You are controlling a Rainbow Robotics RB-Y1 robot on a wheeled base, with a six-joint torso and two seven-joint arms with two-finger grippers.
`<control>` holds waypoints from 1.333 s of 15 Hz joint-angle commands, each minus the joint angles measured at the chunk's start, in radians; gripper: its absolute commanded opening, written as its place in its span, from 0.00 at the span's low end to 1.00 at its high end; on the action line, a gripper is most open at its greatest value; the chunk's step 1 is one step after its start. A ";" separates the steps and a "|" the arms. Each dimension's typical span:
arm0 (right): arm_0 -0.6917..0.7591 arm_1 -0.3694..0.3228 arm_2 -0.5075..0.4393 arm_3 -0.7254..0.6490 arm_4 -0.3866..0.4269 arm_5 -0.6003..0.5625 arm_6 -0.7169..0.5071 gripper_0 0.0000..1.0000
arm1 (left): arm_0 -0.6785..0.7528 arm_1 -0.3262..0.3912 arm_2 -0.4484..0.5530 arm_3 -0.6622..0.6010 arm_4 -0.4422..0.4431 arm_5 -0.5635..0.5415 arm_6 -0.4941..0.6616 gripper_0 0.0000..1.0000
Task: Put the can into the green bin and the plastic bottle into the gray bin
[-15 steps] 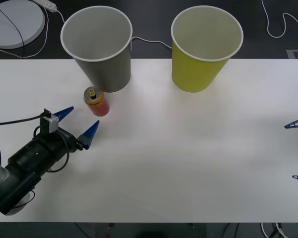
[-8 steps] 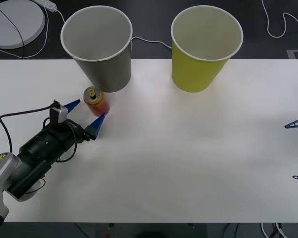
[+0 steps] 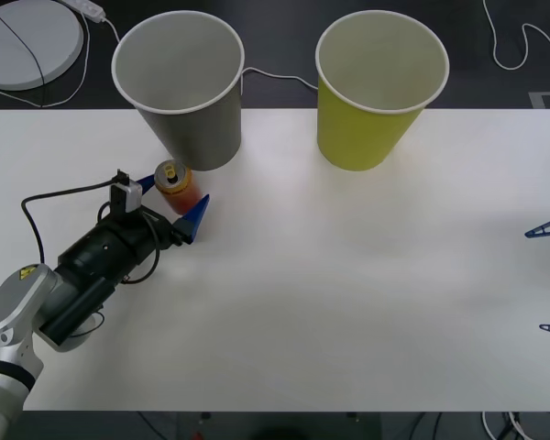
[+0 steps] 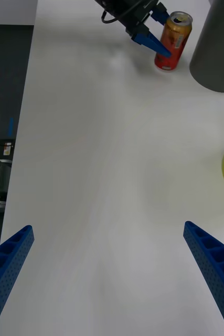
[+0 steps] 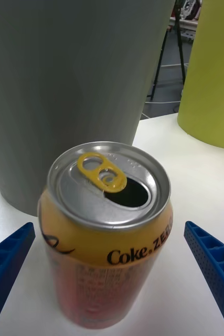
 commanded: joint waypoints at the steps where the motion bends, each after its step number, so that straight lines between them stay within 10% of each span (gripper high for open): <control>1: 0.000 0.000 0.000 0.000 0.000 0.000 0.000 1.00 | -0.038 -0.021 0.000 0.049 -0.010 0.001 -0.003 1.00; 7: 0.000 0.000 0.000 0.000 0.000 0.000 0.000 1.00 | -0.072 -0.028 0.000 0.083 -0.024 0.001 -0.004 1.00; 8: 0.000 0.000 0.000 0.000 0.000 0.000 0.000 1.00 | -0.072 -0.028 0.002 0.083 -0.024 0.001 -0.004 0.84; 9: 0.000 0.000 0.000 0.000 0.000 0.000 0.000 1.00 | -0.072 -0.028 0.002 0.083 -0.024 0.001 -0.004 0.22; 10: 0.000 0.000 0.000 0.000 0.000 0.000 0.000 1.00 | -0.072 -0.028 0.000 0.083 -0.024 0.001 -0.003 0.00; 20: 0.000 0.000 0.000 0.000 0.000 0.000 0.000 1.00 | -0.067 0.001 0.002 0.081 -0.021 -0.030 0.002 0.00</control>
